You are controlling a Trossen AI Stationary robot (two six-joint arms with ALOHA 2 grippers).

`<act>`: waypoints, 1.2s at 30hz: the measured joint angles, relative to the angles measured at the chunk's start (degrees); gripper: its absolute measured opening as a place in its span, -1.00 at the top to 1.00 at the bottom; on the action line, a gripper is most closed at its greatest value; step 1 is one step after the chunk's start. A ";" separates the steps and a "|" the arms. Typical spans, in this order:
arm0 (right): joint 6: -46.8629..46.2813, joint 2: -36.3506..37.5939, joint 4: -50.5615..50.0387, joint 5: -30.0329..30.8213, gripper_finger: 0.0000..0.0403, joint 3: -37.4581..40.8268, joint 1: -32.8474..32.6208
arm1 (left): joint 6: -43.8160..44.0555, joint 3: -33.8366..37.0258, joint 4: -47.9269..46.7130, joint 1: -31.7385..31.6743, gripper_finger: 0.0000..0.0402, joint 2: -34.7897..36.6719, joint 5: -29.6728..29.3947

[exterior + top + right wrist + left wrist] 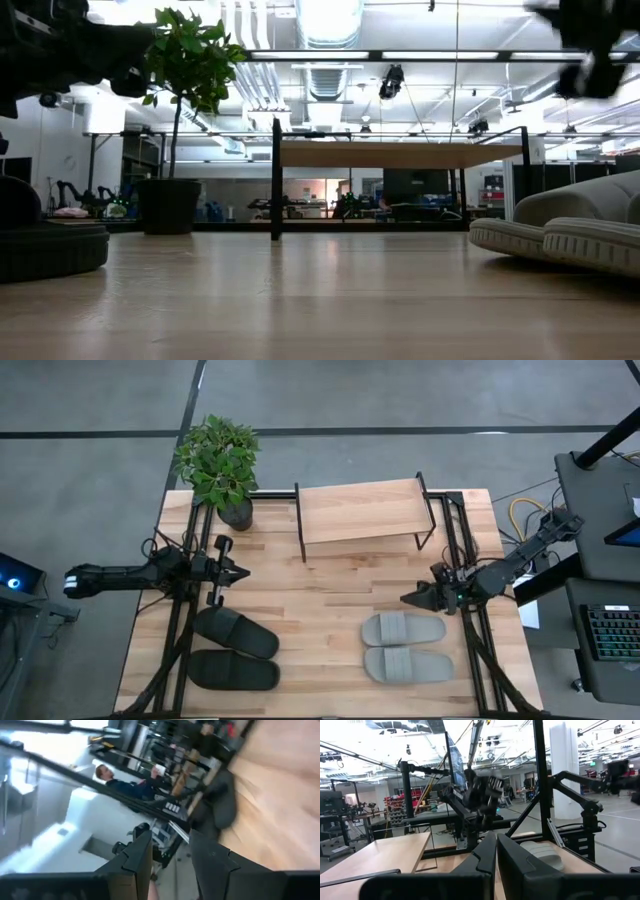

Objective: Pick and place slides into the shelf
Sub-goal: Put the top gray slide on the shelf

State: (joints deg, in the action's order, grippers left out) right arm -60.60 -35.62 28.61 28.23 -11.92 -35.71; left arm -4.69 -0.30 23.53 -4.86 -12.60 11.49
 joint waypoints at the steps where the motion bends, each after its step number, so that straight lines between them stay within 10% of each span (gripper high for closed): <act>1: 2.82 -0.84 -1.95 -0.10 0.39 -2.64 -0.36 | 0.00 0.00 0.02 0.00 1.00 0.00 0.00; 5: 5.07 -5.44 -23.36 0.15 0.39 -15.40 -1.84 | 1.27 0.00 0.00 0.00 1.00 0.00 0.01; 13: -20.02 -20.71 -70.43 3.34 0.40 -34.30 -4.25 | 2.80 0.00 -0.01 0.00 1.00 0.00 0.02; 22: -34.41 -29.83 -77.24 2.90 0.39 -35.42 -9.12 | 2.80 0.00 0.00 0.00 1.00 -0.07 0.02; 36: -63.17 -23.71 -75.38 10.95 0.32 -21.61 -19.56 | 2.80 0.00 -0.06 0.00 1.00 -0.90 0.02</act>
State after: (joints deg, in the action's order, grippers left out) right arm -123.77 -59.32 -46.77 39.18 -33.53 -55.27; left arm -1.89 -0.30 23.47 -4.86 -13.50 11.51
